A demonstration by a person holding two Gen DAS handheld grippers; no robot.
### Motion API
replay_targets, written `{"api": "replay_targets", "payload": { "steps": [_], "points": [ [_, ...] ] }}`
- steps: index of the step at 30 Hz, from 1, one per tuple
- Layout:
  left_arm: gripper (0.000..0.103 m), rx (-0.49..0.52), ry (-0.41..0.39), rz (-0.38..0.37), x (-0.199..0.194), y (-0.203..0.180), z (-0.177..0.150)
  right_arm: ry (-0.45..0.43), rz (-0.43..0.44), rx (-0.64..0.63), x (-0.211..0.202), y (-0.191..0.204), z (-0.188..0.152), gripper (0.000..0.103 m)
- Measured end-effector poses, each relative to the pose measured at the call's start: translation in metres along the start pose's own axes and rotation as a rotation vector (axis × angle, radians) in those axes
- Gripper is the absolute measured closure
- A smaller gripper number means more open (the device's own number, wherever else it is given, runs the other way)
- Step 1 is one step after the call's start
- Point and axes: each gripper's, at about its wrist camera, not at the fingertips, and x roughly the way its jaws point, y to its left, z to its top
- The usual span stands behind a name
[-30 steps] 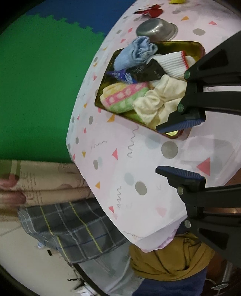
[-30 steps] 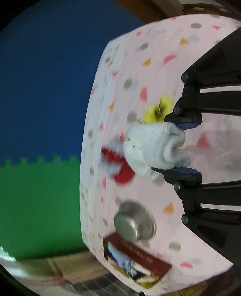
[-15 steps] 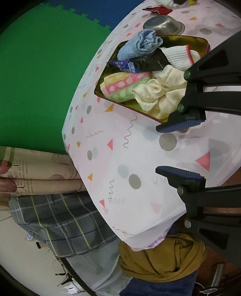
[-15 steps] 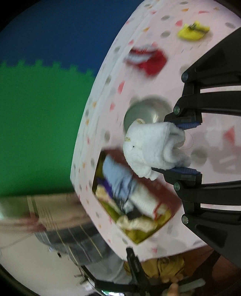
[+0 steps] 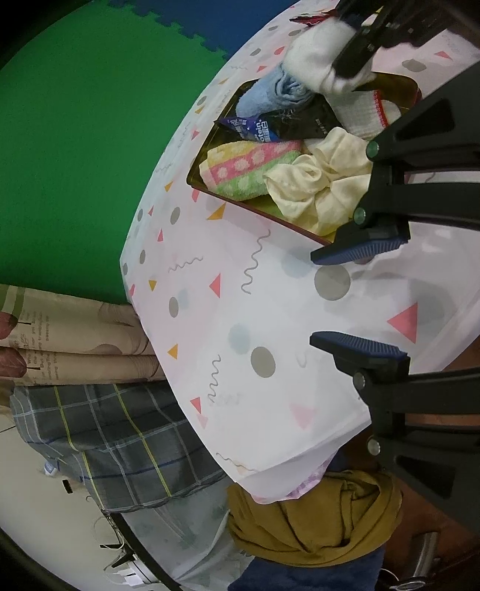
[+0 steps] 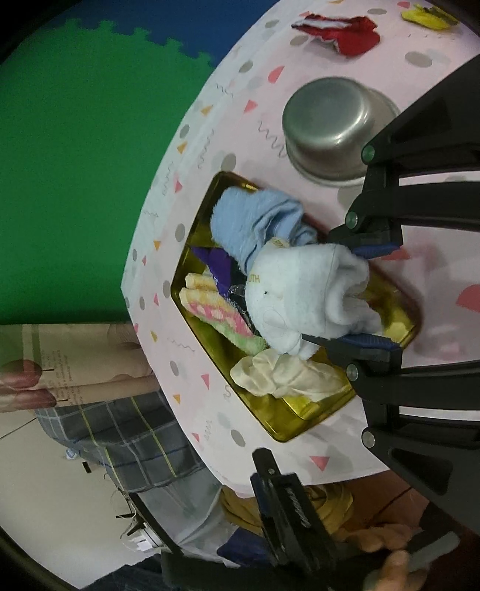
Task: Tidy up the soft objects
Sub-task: 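Lower the white sock into the gold tin and open the right gripper, then move the right gripper to the yellow baby shoe and close on it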
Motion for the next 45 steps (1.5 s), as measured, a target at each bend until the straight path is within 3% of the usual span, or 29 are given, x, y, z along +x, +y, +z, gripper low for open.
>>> {"api": "replay_targets", "payload": {
  "steps": [11,19,25,37,45],
  "points": [
    [0.065,0.016,0.001,0.002,0.001,-0.004,0.000,0.025,0.021,0.035,0.037,0.005,0.018,0.072],
    [0.065,0.019,0.006,-0.001,0.003,-0.005,0.000,0.007,0.003,0.017,0.025,0.006,0.012,0.048],
    [0.065,0.042,0.003,0.003,0.002,-0.009,-0.001,-0.019,-0.007,0.006,0.007,0.009,0.009,0.037],
    [0.065,0.057,-0.001,0.015,0.001,-0.013,-0.001,-0.046,-0.013,0.042,-0.023,0.000,0.000,0.033],
    [0.065,0.081,-0.006,0.024,0.000,-0.017,-0.003,-0.059,-0.109,0.119,-0.048,-0.056,-0.028,0.033]
  ]
}}
